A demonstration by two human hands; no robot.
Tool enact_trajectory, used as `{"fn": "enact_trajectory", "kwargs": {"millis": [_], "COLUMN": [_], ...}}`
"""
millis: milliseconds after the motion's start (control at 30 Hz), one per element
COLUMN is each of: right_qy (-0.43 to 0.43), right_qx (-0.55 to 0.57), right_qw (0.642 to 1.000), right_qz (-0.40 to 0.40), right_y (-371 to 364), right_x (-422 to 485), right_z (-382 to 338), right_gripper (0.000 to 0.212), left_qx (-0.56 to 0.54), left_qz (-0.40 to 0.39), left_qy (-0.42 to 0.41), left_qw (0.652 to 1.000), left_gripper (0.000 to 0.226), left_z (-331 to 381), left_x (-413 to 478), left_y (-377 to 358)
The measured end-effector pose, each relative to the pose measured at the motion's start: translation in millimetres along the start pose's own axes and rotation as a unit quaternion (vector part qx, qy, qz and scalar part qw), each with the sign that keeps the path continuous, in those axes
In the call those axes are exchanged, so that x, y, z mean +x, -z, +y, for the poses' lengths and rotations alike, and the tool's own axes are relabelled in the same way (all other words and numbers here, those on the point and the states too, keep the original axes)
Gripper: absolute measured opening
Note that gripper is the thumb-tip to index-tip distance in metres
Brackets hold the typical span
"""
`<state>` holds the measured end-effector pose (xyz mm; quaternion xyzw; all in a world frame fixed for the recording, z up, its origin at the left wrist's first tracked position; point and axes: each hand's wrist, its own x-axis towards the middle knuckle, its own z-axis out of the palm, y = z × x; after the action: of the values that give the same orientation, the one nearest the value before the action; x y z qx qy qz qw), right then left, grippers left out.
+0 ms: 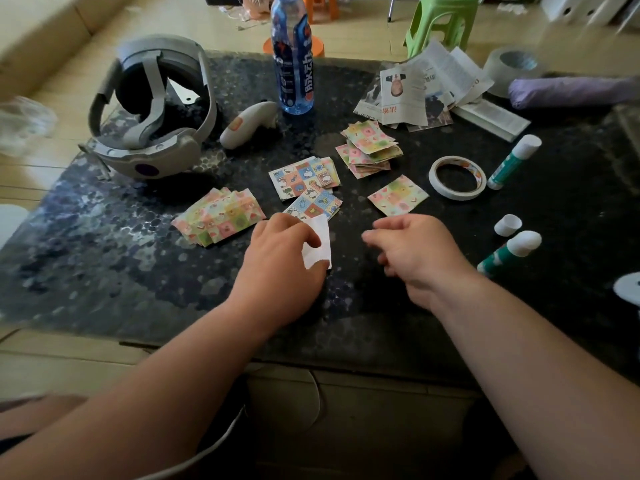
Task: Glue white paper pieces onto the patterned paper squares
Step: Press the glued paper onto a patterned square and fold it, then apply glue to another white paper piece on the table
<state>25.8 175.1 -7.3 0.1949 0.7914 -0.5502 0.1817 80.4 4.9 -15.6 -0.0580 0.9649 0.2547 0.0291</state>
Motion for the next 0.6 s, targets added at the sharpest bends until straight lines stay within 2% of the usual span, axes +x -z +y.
{"fn": "enact_trajectory", "kwargs": {"millis": [100,200,367,600], "right_qy": [0.013,0.02,0.009,-0.006], "right_qx": [0.018,0.043,0.055,0.064], "right_qw": [0.999,0.997,0.995,0.993], "right_qz": [-0.045,-0.059,-0.084,-0.103], "right_y": [-10,-16,-24,-26], "right_x": [-7,-9,-14,-8], "right_z": [2,4,6,8], "right_gripper": [0.02,0.031,0.059,0.053], "left_qx": [0.035,0.043,0.063,0.034], "left_qz": [-0.04,-0.067,-0.058,-0.014], "left_qy": [0.02,0.046,0.048,0.029], "left_qw": [0.998,0.996,0.995,0.999], "left_gripper": [0.047,0.055,0.049,0.042], "left_z": [1,-1,-6,-8], "left_x": [-3,-2,0,0], "left_y": [0,-1,-8,-19]}}
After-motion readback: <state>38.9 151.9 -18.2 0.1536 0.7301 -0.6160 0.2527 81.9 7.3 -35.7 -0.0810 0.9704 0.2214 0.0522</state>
